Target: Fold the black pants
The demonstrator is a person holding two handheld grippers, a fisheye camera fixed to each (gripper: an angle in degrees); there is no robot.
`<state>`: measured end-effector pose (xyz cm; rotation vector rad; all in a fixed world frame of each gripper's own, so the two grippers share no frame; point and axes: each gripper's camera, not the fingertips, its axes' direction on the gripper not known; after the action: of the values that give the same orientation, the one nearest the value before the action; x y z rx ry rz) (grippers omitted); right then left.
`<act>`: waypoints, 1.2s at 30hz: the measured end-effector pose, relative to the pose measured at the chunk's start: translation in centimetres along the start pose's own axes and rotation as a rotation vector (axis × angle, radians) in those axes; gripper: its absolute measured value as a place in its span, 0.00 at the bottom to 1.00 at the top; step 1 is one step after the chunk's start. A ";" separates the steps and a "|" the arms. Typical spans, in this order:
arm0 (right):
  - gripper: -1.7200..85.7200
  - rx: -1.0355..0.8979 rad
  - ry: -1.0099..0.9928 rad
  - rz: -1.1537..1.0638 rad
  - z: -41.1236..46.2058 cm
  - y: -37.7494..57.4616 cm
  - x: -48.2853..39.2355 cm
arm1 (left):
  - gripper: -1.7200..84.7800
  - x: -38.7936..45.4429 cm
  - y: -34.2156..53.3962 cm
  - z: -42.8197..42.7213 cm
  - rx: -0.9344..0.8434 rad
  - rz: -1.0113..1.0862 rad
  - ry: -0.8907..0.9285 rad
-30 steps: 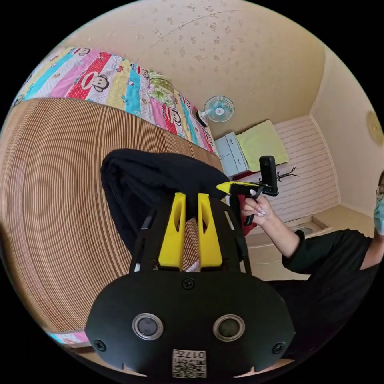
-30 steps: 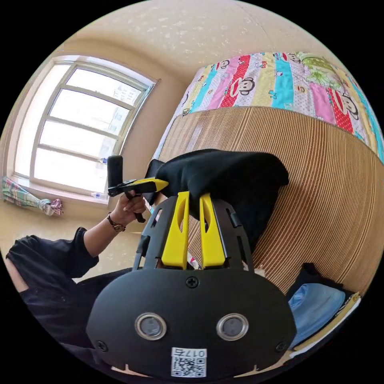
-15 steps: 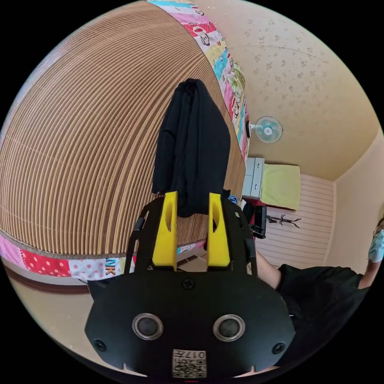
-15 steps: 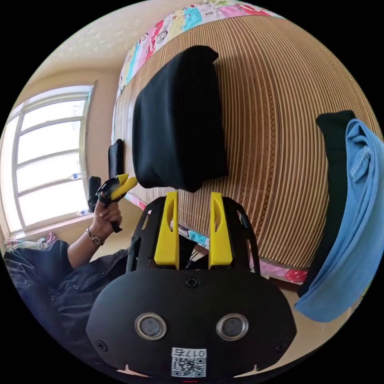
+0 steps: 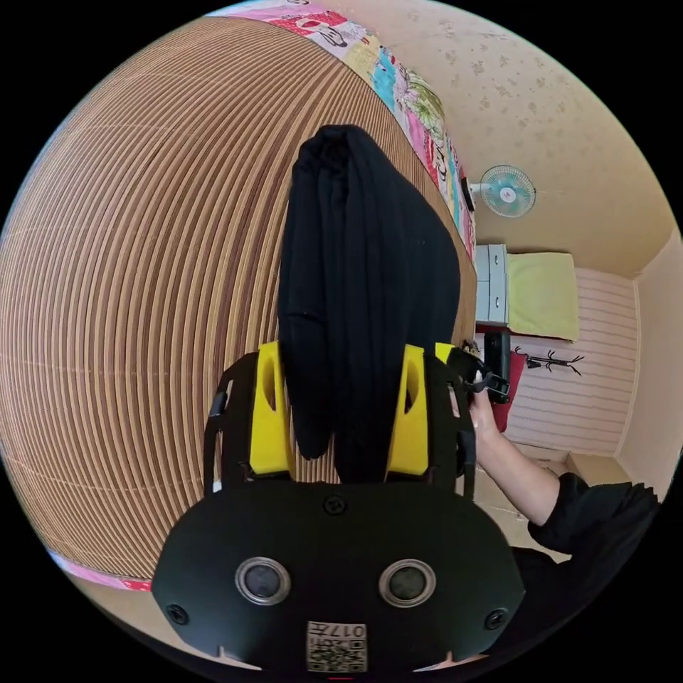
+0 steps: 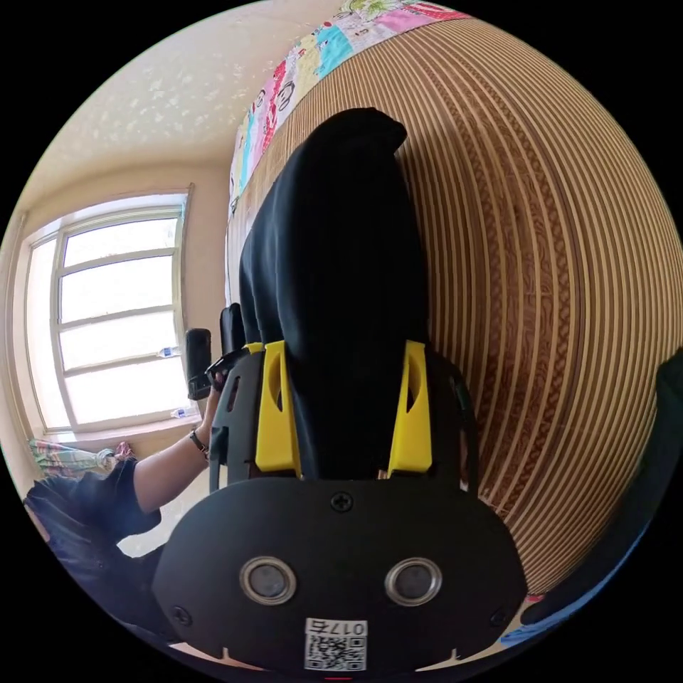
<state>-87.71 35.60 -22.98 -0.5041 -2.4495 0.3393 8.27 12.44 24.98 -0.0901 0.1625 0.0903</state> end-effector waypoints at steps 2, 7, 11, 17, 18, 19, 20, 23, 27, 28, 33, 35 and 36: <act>0.25 -0.013 -0.038 0.034 0.0 1.9 0.2 | 0.25 -1.8 0.5 0.5 -0.047 -0.059 0.094; 0.21 -0.054 -0.104 0.114 -0.8 6.4 0.1 | 0.21 -4.1 3.3 0.3 -0.121 -0.144 0.151; 0.16 -0.075 -0.224 0.108 -3.4 10.2 -1.6 | 0.18 -3.1 6.0 -1.0 -0.158 -0.135 0.168; 0.14 -0.014 -0.291 0.040 -10.0 13.8 -6.5 | 0.17 2.3 8.2 -2.1 -0.168 -0.088 0.167; 0.14 -0.010 -0.287 0.027 -10.8 14.1 -7.1 | 0.16 3.9 8.3 -2.2 -0.165 -0.065 0.163; 0.13 0.006 -0.285 0.004 -12.6 14.6 -8.1 | 0.16 4.7 8.3 -2.2 -0.160 -0.053 0.166; 0.13 0.032 -0.292 -0.019 -14.6 15.3 -9.0 | 0.16 6.3 8.3 -2.1 -0.153 -0.024 0.178; 0.13 0.116 -0.288 -0.078 -20.8 17.3 -11.1 | 0.16 11.1 8.2 -0.7 -0.145 0.049 0.212; 0.13 0.195 -0.194 -0.144 -28.8 20.2 -13.0 | 0.17 17.7 8.2 4.3 -0.219 0.132 0.273; 0.13 0.223 -0.147 -0.164 -31.4 21.6 -13.5 | 0.17 18.6 8.3 5.2 -0.232 0.144 0.270; 0.13 0.339 -0.010 -0.131 -37.9 27.3 -12.9 | 0.17 24.6 8.9 13.6 -0.362 0.204 0.258; 0.13 0.362 0.065 -0.085 -39.5 29.2 -12.1 | 0.17 25.5 9.2 16.4 -0.401 0.199 0.256; 0.13 0.366 0.097 -0.079 -39.7 29.6 -12.0 | 0.17 25.6 9.5 18.3 -0.423 0.166 0.265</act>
<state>-46.43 61.73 -8.57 -0.2578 -2.2367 0.6957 35.37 25.70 38.00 -0.5119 0.4147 0.2778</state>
